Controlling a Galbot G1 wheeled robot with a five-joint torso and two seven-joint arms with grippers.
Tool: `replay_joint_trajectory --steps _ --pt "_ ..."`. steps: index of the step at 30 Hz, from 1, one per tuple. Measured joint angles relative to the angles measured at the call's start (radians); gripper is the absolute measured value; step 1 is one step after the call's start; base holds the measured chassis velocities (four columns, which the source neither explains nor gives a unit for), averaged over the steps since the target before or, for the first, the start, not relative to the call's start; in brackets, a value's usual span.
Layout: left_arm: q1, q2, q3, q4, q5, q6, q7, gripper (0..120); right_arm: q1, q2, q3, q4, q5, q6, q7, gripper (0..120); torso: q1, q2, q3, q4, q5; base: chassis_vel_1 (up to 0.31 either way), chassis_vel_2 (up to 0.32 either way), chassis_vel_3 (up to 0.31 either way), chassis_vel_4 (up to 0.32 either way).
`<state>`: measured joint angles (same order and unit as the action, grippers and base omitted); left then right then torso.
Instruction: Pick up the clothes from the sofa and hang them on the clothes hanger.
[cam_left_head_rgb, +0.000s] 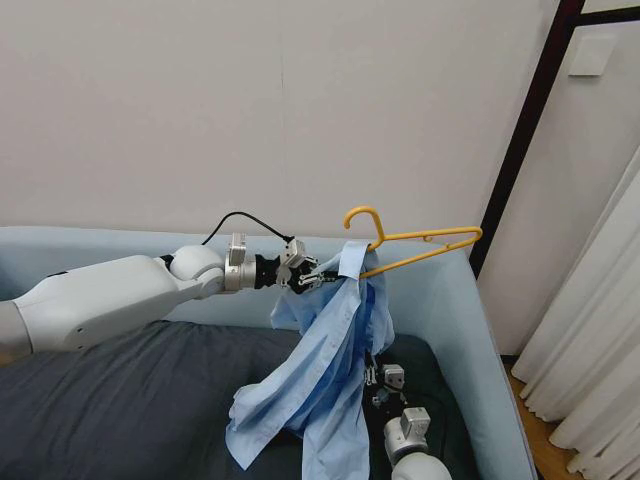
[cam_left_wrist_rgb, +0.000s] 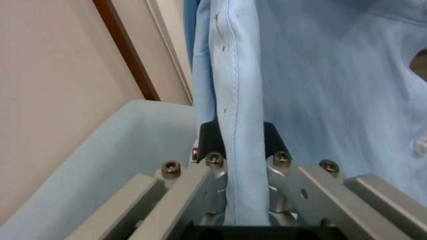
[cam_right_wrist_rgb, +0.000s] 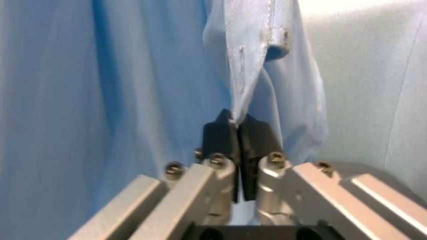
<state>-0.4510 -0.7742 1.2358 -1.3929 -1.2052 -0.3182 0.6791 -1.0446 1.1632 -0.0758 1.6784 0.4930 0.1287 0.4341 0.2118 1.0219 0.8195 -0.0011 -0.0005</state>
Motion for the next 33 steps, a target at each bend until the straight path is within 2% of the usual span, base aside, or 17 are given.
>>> replay_joint_trajectory --steps 9,14,18,19,24,26,29,33 --pt "0.010 0.007 -0.011 0.019 0.028 -0.013 0.015 1 -0.018 -0.045 0.022 0.050 0.034 -0.005 -0.010 0 0.000 0.000 0.000 0.0000 0.0002 0.000 0.000 0.000 0.000" --pt "0.024 0.008 -0.033 0.020 0.068 -0.029 0.032 1 -0.026 -0.115 0.053 0.105 0.075 -0.026 -0.063 0 0.000 0.000 0.000 -0.0003 0.0001 0.000 0.000 0.000 0.000" --pt "0.030 0.015 -0.036 0.078 0.155 -0.075 0.099 1 -0.024 -0.219 0.081 0.161 0.137 -0.081 -0.118 0 0.000 0.000 0.000 -0.0001 0.0000 0.000 0.000 0.000 0.000" --pt "0.030 0.015 -0.036 0.078 0.155 -0.075 0.099 1 -0.024 -0.219 0.081 0.161 0.137 -0.081 -0.118 0 0.000 0.000 0.000 -0.0001 0.0000 0.000 0.000 0.000 0.000" --pt "0.035 0.025 -0.055 0.125 0.183 -0.114 0.155 1 -0.001 -0.325 0.114 0.184 0.217 -0.171 -0.173 0 0.000 0.000 0.000 -0.0002 0.0000 0.000 0.000 0.000 0.000" --pt "0.036 0.025 -0.059 0.138 0.188 -0.126 0.163 1 0.008 -0.338 0.116 0.185 0.235 -0.183 -0.177 0 0.000 0.000 0.000 -0.0003 0.0000 0.000 0.000 0.000 0.000" --pt "0.046 0.022 -0.064 0.186 0.218 -0.199 0.154 1 0.042 -0.367 0.119 0.186 0.282 -0.222 -0.188 0 0.000 0.000 0.000 -0.0001 0.0001 0.000 0.000 0.000 0.000" --pt "0.049 0.027 -0.061 0.207 0.239 -0.245 0.157 1 0.074 -0.386 0.123 0.184 0.318 -0.244 -0.196 0 0.000 0.000 0.000 0.0000 0.0002 0.000 0.000 0.000 0.000"
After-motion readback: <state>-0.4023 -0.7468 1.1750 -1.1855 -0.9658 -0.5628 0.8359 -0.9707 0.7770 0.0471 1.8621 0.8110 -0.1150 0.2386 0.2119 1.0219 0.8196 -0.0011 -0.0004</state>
